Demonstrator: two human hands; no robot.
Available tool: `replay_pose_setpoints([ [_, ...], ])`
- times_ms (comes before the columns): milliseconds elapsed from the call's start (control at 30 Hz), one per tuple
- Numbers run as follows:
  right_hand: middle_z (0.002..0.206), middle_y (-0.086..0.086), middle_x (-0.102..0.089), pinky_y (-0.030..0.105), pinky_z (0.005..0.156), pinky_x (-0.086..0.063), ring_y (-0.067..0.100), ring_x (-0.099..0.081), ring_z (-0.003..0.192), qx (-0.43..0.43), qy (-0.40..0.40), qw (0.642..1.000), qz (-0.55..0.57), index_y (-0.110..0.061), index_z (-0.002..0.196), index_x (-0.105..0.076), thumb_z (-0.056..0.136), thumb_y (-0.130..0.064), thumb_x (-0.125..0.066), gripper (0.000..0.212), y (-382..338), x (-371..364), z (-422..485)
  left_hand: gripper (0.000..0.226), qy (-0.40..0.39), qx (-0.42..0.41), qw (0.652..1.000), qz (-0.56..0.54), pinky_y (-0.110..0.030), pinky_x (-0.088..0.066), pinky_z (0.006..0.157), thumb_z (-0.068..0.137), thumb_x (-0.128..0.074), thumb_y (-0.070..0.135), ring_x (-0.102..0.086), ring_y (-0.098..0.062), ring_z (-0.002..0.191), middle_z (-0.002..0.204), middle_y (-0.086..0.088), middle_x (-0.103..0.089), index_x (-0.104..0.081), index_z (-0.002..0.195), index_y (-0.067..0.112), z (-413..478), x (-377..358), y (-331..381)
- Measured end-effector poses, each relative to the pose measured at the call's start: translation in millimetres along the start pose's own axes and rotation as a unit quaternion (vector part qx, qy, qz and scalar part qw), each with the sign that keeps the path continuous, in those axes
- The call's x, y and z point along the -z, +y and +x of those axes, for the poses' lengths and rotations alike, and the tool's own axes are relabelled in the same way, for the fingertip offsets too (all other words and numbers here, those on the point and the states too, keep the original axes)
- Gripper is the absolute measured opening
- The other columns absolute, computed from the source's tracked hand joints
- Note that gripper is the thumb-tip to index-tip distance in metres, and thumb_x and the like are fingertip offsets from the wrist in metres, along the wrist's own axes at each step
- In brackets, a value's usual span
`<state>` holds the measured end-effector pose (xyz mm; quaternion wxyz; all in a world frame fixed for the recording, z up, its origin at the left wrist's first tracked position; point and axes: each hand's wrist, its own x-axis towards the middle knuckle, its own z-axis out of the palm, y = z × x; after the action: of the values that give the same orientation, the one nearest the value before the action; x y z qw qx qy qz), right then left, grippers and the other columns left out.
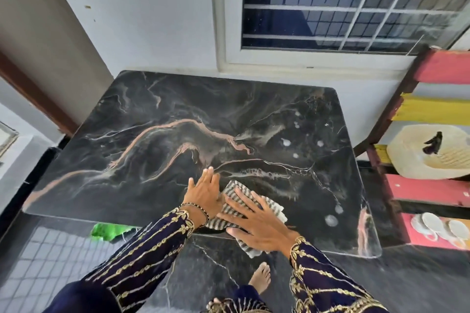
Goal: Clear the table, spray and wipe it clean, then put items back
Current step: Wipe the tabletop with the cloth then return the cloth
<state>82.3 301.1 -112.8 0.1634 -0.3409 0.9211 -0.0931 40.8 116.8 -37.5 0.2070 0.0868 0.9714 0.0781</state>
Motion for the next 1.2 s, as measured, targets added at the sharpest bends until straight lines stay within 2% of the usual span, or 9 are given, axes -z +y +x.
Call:
replay_pose_setpoints([
  [167, 0.166, -0.021, 0.018, 0.047, 0.121, 0.02, 0.013, 0.028, 0.152, 0.012, -0.006, 1.0, -0.004, -0.055, 0.156, -0.008, 0.107, -0.057, -0.021, 0.051, 20.3, -3.8, -34.6, 0.059, -0.016, -0.011, 1.0, 0.006, -0.054, -0.015, 0.118, 0.096, -0.045, 0.036, -0.01, -0.023, 0.149, 0.16, -0.009, -0.012, -0.027, 0.144, 0.007, 10.6, 0.9, 14.5],
  [300, 0.165, -0.025, 0.017, 0.034, 0.113, 0.035, 0.007, 0.031, 0.15, 0.044, -0.025, 0.999, 0.003, -0.057, 0.155, -0.01, 0.108, -0.056, -0.024, 0.049, 38.0, 9.2, -34.4, 0.059, -0.026, -0.008, 1.0, 0.003, -0.054, -0.014, 0.119, 0.096, -0.045, 0.038, -0.01, -0.024, 0.149, 0.161, -0.01, -0.011, -0.027, 0.144, 0.008, 21.7, 3.3, 16.8],
  [467, 0.162, -0.03, 0.021, 0.041, 0.119, 0.024, 0.005, 0.032, 0.149, 0.026, -0.039, 0.999, 0.01, -0.061, 0.153, -0.006, 0.103, -0.064, -0.013, 0.051, 80.7, 24.9, -12.7, 0.062, -0.044, -0.001, 0.999, 0.009, -0.053, -0.013, 0.119, 0.097, -0.044, 0.039, -0.009, -0.024, 0.15, 0.161, -0.01, -0.01, -0.023, 0.147, 0.009, 37.2, 3.2, 13.7],
  [667, 0.161, -0.029, 0.023, 0.045, 0.123, 0.018, 0.008, 0.031, 0.15, -0.002, -0.047, 0.999, 0.002, -0.06, 0.153, -0.001, 0.104, -0.062, -0.018, 0.052, 159.3, 59.4, 38.2, 0.066, -0.05, 0.004, 0.999, -0.013, -0.049, -0.016, 0.12, 0.097, -0.043, 0.044, -0.014, -0.024, 0.148, 0.161, -0.01, -0.014, -0.023, 0.148, 0.009, 82.5, 5.1, 22.9],
  [800, 0.161, -0.03, 0.025, 0.048, 0.123, 0.017, 0.009, 0.031, 0.15, -0.006, -0.057, 0.998, 0.014, -0.062, 0.152, 0.002, 0.103, -0.066, -0.018, 0.053, 209.0, 81.4, 77.7, 0.071, -0.02, -0.011, 0.999, -0.034, -0.049, -0.022, 0.117, 0.094, -0.046, 0.049, -0.025, -0.03, 0.144, 0.159, -0.012, -0.018, -0.023, 0.149, 0.011, 125.9, 14.3, 37.6],
  [867, 0.161, -0.03, 0.024, 0.046, 0.123, 0.018, 0.009, 0.03, 0.15, -0.01, -0.053, 0.998, 0.018, -0.062, 0.152, 0.001, 0.102, -0.067, -0.018, 0.054, 232.1, 91.7, 95.7, 0.078, -0.015, -0.009, 0.999, -0.033, -0.048, -0.022, 0.118, 0.092, -0.048, 0.053, -0.022, -0.032, 0.145, 0.159, -0.014, -0.014, -0.02, 0.149, 0.008, 150.5, 19.5, 46.7],
  [1000, 0.162, -0.029, 0.022, 0.045, 0.124, 0.016, 0.007, 0.03, 0.15, -0.022, -0.046, 0.999, 0.016, -0.061, 0.153, 0.001, 0.1, -0.068, -0.018, 0.056, 279.7, 112.7, 133.3, 0.115, -0.016, 0.02, 0.999, 0.022, -0.047, -0.014, 0.12, 0.078, -0.056, 0.069, -0.004, -0.03, 0.149, 0.16, -0.018, 0.0, 0.001, 0.15, 0.0, 205.2, 36.7, 62.6],
  [1100, 0.162, -0.029, 0.023, 0.045, 0.124, 0.015, 0.007, 0.03, 0.15, -0.032, -0.042, 0.998, 0.019, -0.061, 0.153, 0.003, 0.1, -0.069, -0.018, 0.057, 309.6, 127.2, 158.5, 0.139, -0.02, 0.053, 0.997, 0.048, -0.051, -0.012, 0.12, 0.063, -0.065, 0.076, 0.002, -0.039, 0.147, 0.158, -0.023, 0.004, 0.01, 0.149, -0.004, 241.4, 53.1, 73.7],
  [1200, 0.162, -0.028, 0.024, 0.044, 0.124, 0.015, 0.007, 0.029, 0.15, -0.044, -0.035, 0.998, 0.011, -0.059, 0.153, 0.004, 0.1, -0.068, -0.018, 0.058, 332.8, 142.2, 179.1, 0.152, -0.044, 0.09, 0.995, 0.029, -0.06, -0.019, 0.115, 0.052, -0.074, 0.075, 0.002, -0.045, 0.146, 0.158, -0.024, 0.008, 0.015, 0.147, -0.004, 270.6, 67.7, 82.9],
])
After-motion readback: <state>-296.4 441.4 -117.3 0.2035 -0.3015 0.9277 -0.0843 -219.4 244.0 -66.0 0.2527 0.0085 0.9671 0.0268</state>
